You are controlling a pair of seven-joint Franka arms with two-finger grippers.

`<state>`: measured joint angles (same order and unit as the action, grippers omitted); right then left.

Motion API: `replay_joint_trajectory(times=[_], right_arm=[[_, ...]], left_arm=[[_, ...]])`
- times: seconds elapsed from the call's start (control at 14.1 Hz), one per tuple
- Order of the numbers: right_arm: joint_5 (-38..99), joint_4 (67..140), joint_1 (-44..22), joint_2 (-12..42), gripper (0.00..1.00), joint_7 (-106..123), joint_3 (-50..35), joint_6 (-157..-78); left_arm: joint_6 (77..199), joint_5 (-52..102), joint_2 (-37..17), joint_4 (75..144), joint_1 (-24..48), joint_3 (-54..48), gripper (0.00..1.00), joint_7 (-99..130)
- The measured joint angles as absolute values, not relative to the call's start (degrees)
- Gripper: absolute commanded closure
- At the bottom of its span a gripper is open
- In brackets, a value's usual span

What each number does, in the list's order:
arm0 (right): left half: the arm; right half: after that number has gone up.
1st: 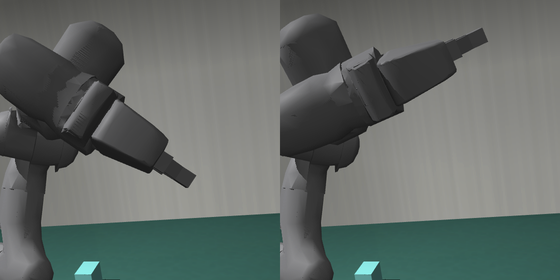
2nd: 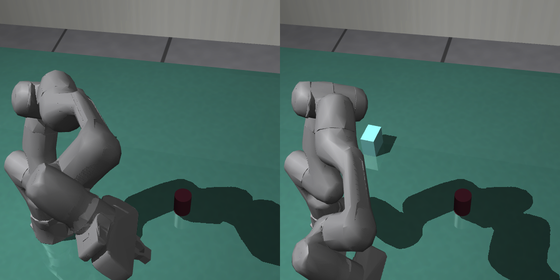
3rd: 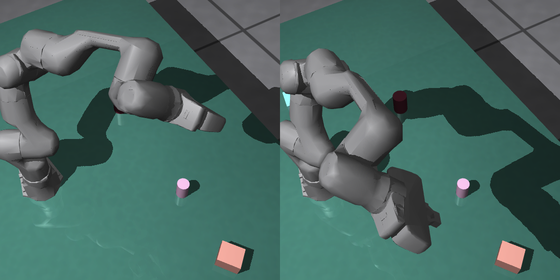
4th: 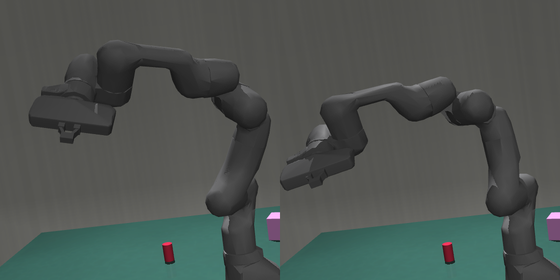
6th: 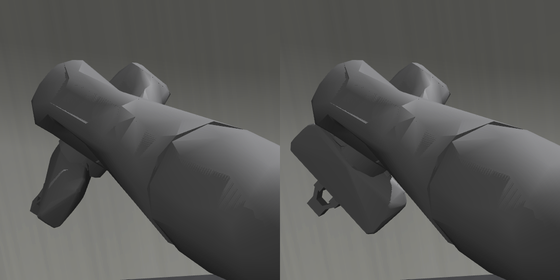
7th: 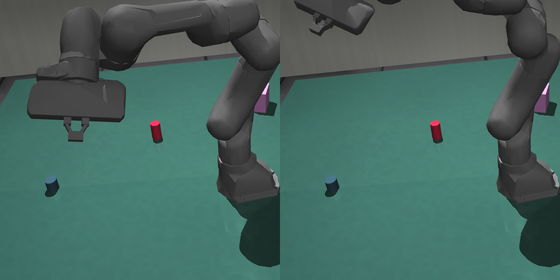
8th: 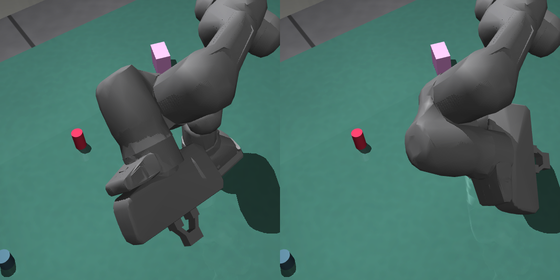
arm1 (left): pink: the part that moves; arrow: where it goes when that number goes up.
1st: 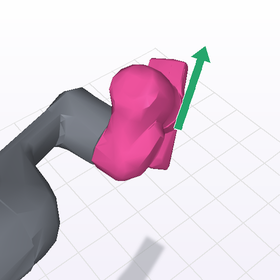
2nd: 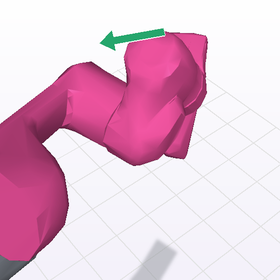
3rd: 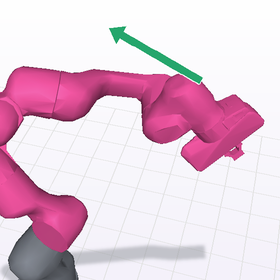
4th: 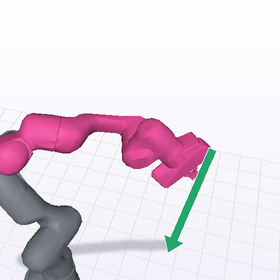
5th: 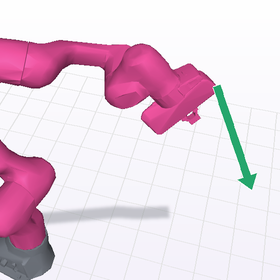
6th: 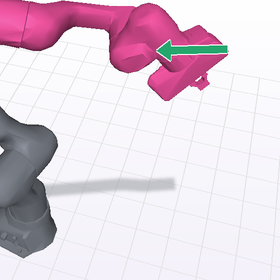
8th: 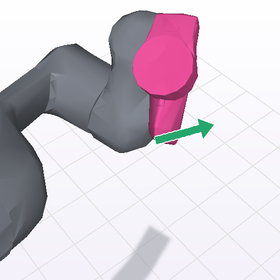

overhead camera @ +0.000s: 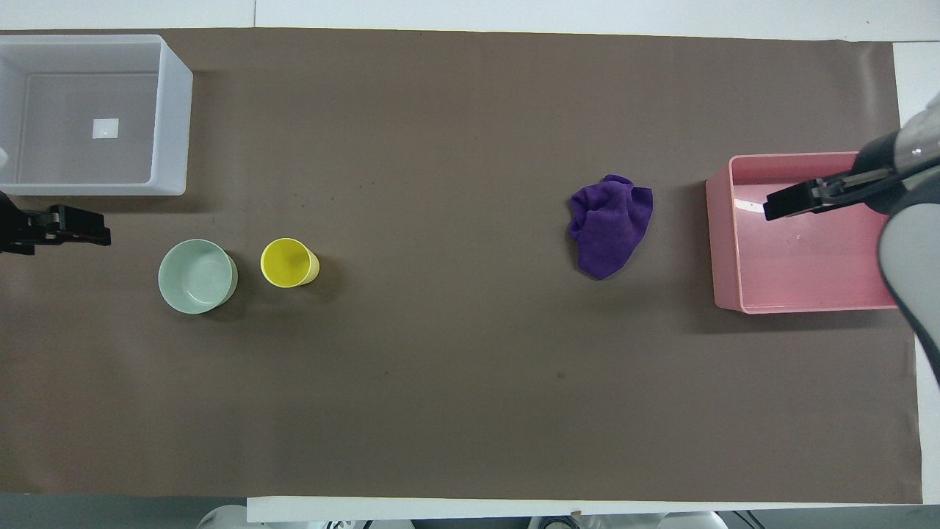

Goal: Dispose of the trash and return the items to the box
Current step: 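Reach the left gripper to the green cup while the right gripper reaches the cloth, then grasp the green cup with the left gripper while the right gripper grasps the cloth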

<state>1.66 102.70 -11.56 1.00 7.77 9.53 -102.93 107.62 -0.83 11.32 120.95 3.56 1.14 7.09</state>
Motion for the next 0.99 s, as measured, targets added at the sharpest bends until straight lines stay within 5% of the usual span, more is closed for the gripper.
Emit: replay_joint_trajectory(times=[0.21,0.28,0.35,0.42,0.57,0.78,0.99], right_arm=[[2.0,103.1,-14.9,9.1,0.00,5.0,9.3,-112.1],[2.3,103.7,-15.8,11.0,0.00,4.9,9.2,-114.9],[2.4,104.6,-16.7,12.2,0.00,4.9,9.2,-117.8],[2.5,105.6,-17.9,13.2,0.00,4.9,9.2,-120.5],[2.8,106.8,-19.9,15.3,0.01,4.0,9.1,-123.9],[3.1,107.8,-21.9,18.6,0.21,2.3,8.9,-128.1],[3.2,110.2,-22.4,20.5,0.65,1.2,8.8,-132.1]], left_arm=[[118.9,-0.8,12.2,132.9,4.0,0.8,0.00,11.0],[123.7,-0.8,11.5,136.4,4.4,0.7,0.15,11.3],[127.8,-0.8,10.0,139.1,4.6,0.7,0.67,11.6],[131.5,-0.8,8.1,140.9,5.0,0.7,0.97,12.5],[136.7,-0.8,4.8,142.1,5.8,0.6,1.00,14.6],[137.9,-0.8,3.8,142.0,6.1,0.6,1.00,15.4],[137.9,-0.7,4.1,140.9,6.1,0.6,1.00,15.6]])
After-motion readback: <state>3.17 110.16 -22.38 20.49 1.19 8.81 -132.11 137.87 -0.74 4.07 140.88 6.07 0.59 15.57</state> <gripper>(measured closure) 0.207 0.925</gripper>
